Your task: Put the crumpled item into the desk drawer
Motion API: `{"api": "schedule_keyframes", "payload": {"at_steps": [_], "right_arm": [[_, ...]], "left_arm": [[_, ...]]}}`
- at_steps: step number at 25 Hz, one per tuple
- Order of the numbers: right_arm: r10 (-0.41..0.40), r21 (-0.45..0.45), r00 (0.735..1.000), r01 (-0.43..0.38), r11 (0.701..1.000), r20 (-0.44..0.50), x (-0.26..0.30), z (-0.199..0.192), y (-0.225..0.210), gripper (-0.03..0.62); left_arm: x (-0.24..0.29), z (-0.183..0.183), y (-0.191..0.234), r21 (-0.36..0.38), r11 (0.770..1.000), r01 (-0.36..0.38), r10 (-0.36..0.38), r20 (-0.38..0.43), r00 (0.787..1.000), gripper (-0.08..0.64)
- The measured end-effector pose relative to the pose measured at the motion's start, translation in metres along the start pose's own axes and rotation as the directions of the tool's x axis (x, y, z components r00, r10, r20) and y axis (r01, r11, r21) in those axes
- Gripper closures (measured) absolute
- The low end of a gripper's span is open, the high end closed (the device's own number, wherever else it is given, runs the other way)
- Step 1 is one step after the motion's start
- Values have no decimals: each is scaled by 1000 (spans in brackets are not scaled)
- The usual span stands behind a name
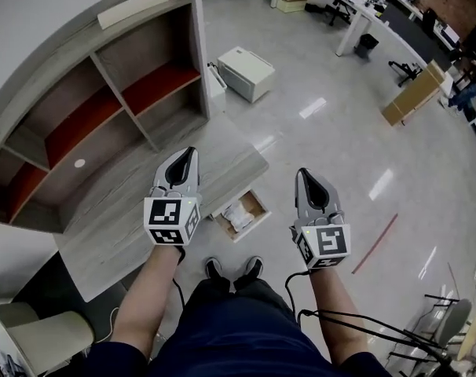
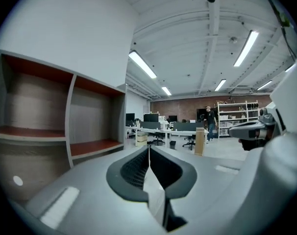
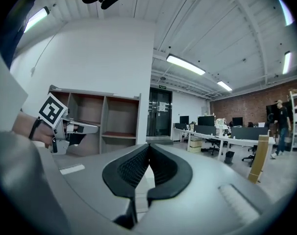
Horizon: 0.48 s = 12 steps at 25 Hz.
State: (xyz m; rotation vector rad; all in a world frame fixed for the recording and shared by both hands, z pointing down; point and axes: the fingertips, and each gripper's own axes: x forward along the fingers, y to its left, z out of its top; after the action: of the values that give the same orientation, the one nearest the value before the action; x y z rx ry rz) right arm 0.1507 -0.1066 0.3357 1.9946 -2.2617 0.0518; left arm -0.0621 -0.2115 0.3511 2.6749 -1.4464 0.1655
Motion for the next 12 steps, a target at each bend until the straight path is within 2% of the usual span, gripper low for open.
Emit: {"api": "schedule_keyframes", "payload": {"at_steps": [5, 12], "right_arm": [[-5, -38, 998, 7, 999, 57, -1, 34, -5, 586], [-28, -63, 986, 39, 997, 165, -9, 87, -17, 586]], "left_arm": [[-6, 37, 3, 15, 1000, -5, 4, 65, 998, 554], [-26, 71, 26, -4, 999, -54, 54, 140, 989, 554]]}}
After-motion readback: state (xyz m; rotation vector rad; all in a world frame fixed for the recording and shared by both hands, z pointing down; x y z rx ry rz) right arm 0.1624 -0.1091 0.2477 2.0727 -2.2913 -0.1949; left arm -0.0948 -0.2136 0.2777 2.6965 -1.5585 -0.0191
